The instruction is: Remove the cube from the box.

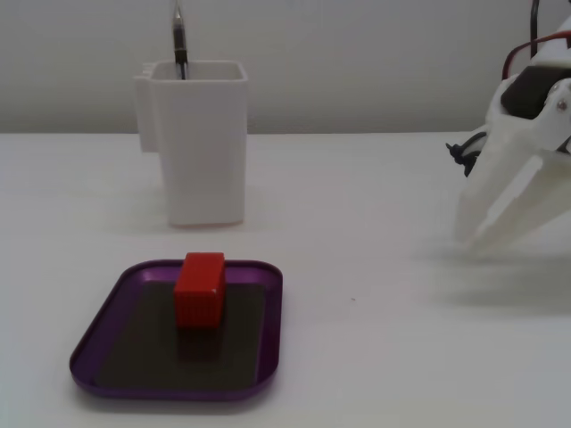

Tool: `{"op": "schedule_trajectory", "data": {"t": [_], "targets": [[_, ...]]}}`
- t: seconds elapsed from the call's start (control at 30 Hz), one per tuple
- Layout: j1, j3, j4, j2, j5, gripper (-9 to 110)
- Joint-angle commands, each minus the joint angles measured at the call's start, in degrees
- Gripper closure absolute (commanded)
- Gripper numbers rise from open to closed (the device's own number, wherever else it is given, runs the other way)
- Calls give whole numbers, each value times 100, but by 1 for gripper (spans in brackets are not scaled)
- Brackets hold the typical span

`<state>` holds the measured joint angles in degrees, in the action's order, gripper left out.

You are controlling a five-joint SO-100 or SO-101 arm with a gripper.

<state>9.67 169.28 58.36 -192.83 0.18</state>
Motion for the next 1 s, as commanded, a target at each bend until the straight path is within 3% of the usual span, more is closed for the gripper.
{"op": "schedule_trajectory", "data": {"t": [0.0,0.2,0.4,0.53,0.8,0.97], "targets": [[-44,-387,-527,-237,-44,102],[-44,-949,-1266,1564,-299,102],[-44,-3182,-1389,4614,-246,92],[18,-5071,-853,6803,-237,84],[26,-8938,448,10318,422,83],[-18,-10406,773,11795,448,83]]}}
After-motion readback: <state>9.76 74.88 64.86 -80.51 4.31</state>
